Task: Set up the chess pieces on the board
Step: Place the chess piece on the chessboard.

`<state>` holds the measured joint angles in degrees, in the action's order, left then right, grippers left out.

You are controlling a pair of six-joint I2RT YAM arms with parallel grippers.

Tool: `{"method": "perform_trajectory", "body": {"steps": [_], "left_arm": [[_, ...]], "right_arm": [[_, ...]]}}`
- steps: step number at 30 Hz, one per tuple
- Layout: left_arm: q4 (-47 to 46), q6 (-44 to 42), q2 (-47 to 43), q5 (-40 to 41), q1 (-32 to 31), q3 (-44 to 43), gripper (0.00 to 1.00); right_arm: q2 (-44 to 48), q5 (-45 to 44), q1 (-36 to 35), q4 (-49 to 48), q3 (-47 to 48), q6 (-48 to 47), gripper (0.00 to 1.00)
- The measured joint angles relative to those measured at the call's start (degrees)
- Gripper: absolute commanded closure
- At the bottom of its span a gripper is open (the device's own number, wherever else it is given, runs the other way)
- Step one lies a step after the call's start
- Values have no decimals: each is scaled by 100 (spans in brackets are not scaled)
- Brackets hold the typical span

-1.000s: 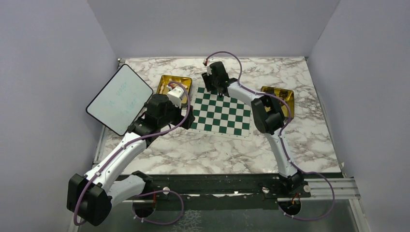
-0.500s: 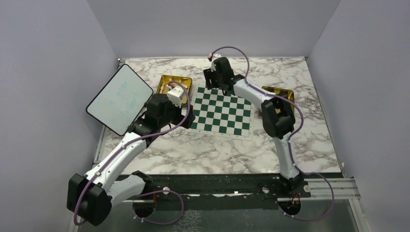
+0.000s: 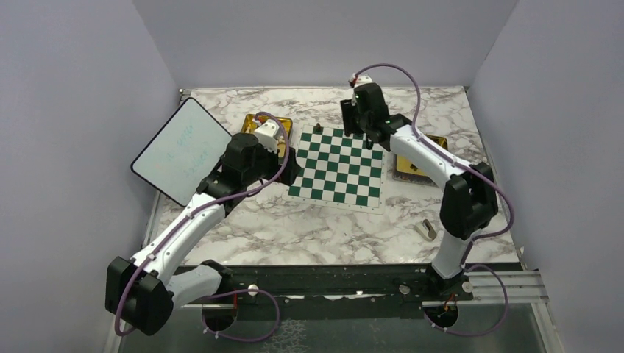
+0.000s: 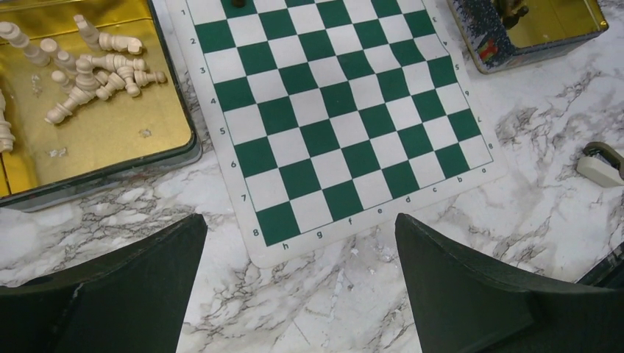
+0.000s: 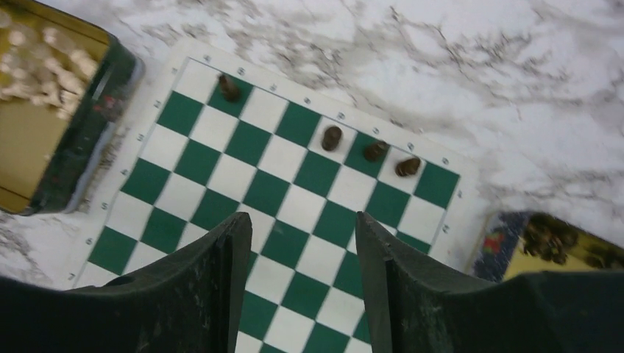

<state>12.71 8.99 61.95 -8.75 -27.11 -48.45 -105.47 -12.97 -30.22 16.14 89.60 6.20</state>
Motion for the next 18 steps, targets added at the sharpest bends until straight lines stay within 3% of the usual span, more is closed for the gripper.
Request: {"method": "perform_trajectory", "body": {"steps": [11, 18], "left_arm": [[-103, -35, 210, -461, 0, -24, 1], [-203, -92, 205, -625, -125, 175, 1]], "right_arm": [[1106, -612, 1143, 734, -1252, 219, 55], [1576, -632, 2068, 686, -1991, 184, 60]]}}
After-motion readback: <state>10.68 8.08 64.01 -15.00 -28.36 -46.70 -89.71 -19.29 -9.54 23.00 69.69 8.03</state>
